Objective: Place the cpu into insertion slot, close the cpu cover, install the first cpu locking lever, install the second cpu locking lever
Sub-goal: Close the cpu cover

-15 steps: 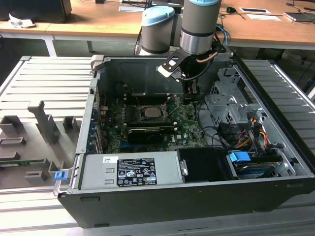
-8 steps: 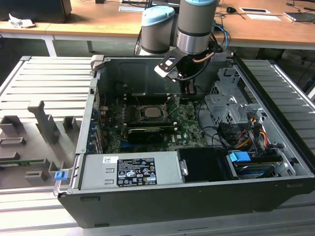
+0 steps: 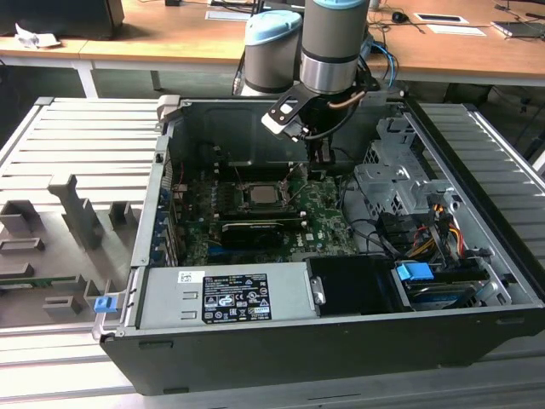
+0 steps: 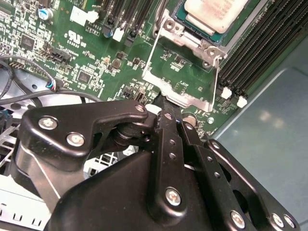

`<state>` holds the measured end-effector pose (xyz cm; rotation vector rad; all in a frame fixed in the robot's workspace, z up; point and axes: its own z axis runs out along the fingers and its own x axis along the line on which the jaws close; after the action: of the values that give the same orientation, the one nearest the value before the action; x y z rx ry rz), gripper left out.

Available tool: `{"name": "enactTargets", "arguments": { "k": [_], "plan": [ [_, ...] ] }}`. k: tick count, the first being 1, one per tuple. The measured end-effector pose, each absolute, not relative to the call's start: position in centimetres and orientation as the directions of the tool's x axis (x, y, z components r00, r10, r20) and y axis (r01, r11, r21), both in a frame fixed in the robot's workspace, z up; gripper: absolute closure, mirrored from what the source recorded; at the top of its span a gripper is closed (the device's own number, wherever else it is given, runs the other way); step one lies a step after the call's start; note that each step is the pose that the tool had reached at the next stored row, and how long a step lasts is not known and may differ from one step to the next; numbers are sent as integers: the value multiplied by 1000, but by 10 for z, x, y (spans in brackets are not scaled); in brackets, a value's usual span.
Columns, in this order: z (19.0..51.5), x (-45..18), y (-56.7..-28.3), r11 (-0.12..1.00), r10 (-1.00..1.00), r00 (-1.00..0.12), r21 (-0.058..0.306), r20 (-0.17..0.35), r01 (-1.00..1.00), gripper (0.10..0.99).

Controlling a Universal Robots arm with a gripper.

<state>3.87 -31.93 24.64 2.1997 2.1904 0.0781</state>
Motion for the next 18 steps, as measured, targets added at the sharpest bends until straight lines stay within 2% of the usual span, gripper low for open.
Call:
{"name": "enactTargets", "arguments": {
  "k": [18],
  "plan": [
    [246,22,-319,-5,1000,4,61,10,998,980]
  ]
}}
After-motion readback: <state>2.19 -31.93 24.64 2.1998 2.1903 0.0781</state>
